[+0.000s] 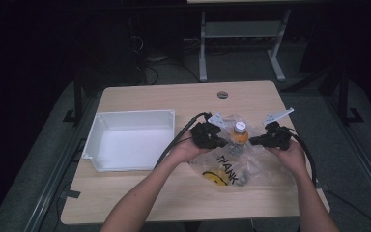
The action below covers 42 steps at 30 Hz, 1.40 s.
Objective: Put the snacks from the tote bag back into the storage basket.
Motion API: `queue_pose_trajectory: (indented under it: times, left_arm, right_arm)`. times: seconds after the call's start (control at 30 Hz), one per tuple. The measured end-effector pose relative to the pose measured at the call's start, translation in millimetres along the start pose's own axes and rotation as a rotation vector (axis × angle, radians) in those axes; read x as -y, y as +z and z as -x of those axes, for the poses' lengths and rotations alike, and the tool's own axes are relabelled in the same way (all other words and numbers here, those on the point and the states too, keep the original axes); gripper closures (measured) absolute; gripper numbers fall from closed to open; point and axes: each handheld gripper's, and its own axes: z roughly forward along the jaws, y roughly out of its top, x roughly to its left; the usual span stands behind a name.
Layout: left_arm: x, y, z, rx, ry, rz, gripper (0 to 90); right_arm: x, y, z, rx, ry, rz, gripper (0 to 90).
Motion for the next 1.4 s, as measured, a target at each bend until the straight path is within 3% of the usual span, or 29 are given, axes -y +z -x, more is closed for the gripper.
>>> queue_pose_trajectory:
  times: [0.33, 0.57, 0.83, 1.17, 1.3, 1.4]
  left_arm:
    - [37.2, -7.0, 17.1, -0.027, -0.038, -0.02, 89.9]
    - [54.0, -9.9, 31.2, -0.033, -0.031, -0.048, 90.0]
    - [66.6, -5.0, 43.2, -0.009, -0.016, -0.076, 90.0]
    - [83.9, 4.9, 48.0, 0.031, -0.055, -0.077, 90.0]
    - [85.1, 6.0, 49.1, 0.036, -0.063, -0.071, 89.9]
    - [84.3, 5.8, 49.4, 0.031, -0.054, -0.062, 89.9]
  right_arm:
    - [5.1, 0.0, -2.0, 0.0, -0.019, -0.009, 89.5]
    - [15.3, 0.7, -4.4, 0.007, -0.013, 0.004, 89.6]
    - [25.6, 2.3, -2.2, 0.004, 0.007, 0.003, 89.6]
    - [34.3, 5.6, 3.3, 0.014, 0.039, 0.015, 89.1]
    - [34.9, 4.8, 2.6, 0.031, 0.042, 0.017, 81.9]
    - [36.3, -5.3, 0.6, 0.064, 0.054, 0.042, 67.7]
